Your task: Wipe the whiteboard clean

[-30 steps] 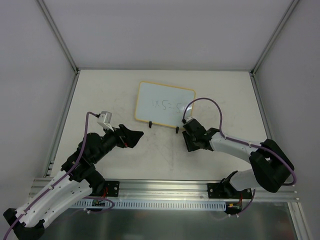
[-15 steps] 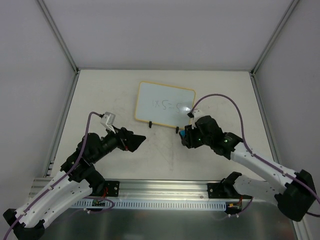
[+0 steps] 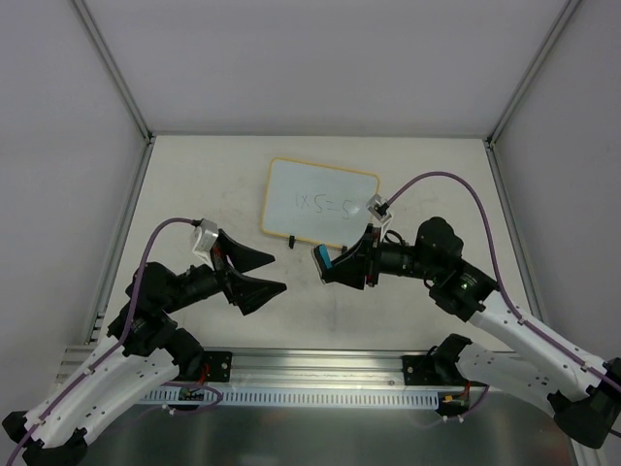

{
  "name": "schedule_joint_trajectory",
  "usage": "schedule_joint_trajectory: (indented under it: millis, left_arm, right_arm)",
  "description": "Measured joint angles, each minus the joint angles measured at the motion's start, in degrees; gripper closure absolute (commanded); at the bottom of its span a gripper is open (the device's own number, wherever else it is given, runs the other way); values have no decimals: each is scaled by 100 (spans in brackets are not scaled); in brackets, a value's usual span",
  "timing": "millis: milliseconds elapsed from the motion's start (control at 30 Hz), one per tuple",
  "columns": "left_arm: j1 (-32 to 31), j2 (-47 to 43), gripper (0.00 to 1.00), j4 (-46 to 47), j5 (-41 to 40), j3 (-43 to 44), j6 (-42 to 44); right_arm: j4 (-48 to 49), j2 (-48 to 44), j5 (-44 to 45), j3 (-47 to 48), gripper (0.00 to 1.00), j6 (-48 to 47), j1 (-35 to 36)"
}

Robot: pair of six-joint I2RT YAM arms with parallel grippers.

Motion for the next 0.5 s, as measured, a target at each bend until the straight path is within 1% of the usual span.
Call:
schedule_joint_trajectory:
  millis: [167, 367, 500]
  left_arm:
    - [0, 214, 1, 636, 385, 13, 13]
    - [0, 717, 1, 1281, 706, 31, -142]
    - [0, 826, 1, 1764, 839, 31, -466]
  right_arm:
    - [645, 57, -249, 37, 75, 409, 417]
    - [1060, 181, -245, 195, 75, 595, 887]
    - [1045, 328, -142, 391, 76, 472, 1204]
